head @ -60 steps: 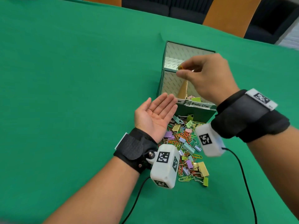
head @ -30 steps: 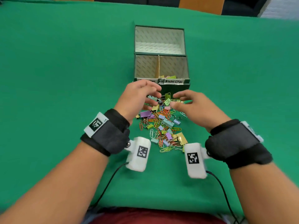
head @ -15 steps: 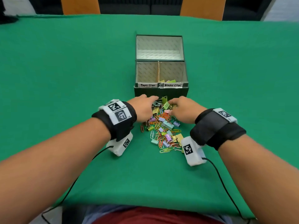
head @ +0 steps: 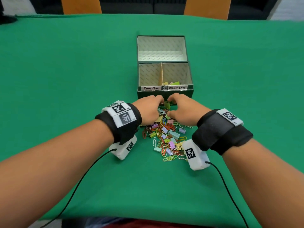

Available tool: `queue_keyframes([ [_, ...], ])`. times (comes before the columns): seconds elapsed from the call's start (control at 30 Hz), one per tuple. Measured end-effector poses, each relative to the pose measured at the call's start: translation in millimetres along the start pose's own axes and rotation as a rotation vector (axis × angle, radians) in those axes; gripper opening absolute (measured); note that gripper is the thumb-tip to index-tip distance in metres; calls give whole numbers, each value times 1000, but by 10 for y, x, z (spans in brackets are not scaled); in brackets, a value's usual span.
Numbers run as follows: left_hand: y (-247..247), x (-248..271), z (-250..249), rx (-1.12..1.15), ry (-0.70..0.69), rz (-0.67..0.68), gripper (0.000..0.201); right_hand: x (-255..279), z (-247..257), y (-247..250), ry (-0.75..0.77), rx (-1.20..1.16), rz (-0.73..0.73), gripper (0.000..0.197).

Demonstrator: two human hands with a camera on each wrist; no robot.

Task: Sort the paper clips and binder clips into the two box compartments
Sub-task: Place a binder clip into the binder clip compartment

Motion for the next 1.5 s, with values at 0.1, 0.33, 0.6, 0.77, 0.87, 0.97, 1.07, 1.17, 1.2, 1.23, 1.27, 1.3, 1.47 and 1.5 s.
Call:
queue_keyframes([
  [0.1,-23,2,45,16,-12,21,42,59,-70,-34,-24,33,41,32],
  [0.33,-70,-113,-60,-52,-70,38,49,396,-110,-25,-25,-94,-14,69],
  [0.6,-64,-119,-28,-61,-90,35,39,772,-306,-218,-142,-215,-22,69],
  [0.77,-142,-91,34,-166,-24,94,59,835,-155,-259,-48,-182,21,47],
  [0.87,-186,-79,6,-192,-2,119,67,902,-71,-532,-23,-157,218,45],
  [0.97,-197,-85,-14,-165,-11,117,66,906,-2,-798,-13,-220,380,39],
  [1.07,-202,-81,-62,-115,-47,127,57,707,24,-691,4,-164,285,38],
  [1.17,-104,-18,-60,-47,-109,96,50,651,21,-534,37,-142,209,40],
  [1.2,-50,39,-15,-28,-123,75,53,679,-6,-488,39,-148,188,39],
  [1.23,-18,103,58,-22,-127,54,60,714,-55,-447,34,-162,155,37],
  [1.27,20,160,129,-46,-124,49,70,750,-124,-377,19,-185,106,37],
  [1.3,-5,212,230,-73,-97,78,82,763,-213,-344,-8,-198,62,43],
  [1.47,-218,344,375,-139,16,255,121,705,-399,-392,-168,-105,80,107],
  [1.5,-253,338,336,-138,12,269,124,672,-372,-404,-170,-99,99,109],
])
Point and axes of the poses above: each hand's wrist, its own x-axis away from the middle knuckle, its own y-axis out of the back of the hand, z = x × y, the point moved 9 cm from there along -x, towards the middle knuckle, and after that the axes turned 5 degrees about z, right-handed, at the moved point
